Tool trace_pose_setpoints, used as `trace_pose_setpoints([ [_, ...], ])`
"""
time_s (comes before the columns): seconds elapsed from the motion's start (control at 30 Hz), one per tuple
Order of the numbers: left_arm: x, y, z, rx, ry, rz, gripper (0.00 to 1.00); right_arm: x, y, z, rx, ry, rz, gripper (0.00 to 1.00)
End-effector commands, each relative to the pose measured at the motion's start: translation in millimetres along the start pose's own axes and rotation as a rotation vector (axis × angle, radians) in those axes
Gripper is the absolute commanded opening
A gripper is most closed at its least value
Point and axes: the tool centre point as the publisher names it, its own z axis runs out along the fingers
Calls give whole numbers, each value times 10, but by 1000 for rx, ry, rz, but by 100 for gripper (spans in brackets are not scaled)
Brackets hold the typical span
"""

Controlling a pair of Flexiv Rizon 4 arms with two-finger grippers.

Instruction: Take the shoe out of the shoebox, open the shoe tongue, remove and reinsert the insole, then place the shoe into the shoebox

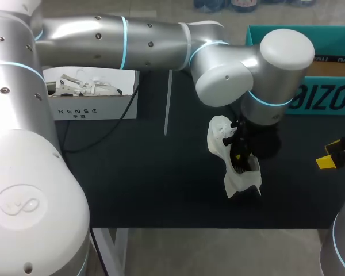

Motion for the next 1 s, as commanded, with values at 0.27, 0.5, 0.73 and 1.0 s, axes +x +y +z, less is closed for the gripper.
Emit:
trace_pose_setpoints([
  [0.27, 141, 22, 195, 24, 2, -50, 100, 93, -79, -38, -12, -41, 0, 100],
  [0.5, 69, 86, -50, -14, -16, -53, 100, 93, -79, -38, -12, -41, 0, 100],
  [0.73, 83, 125, -427, -87, -44, -70, 100, 93, -79, -38, -12, -41, 0, 100],
  [1.0, 215, 225, -830, -154, -73, -114, 100, 93, -79, -38, -12, -41, 0, 100],
])
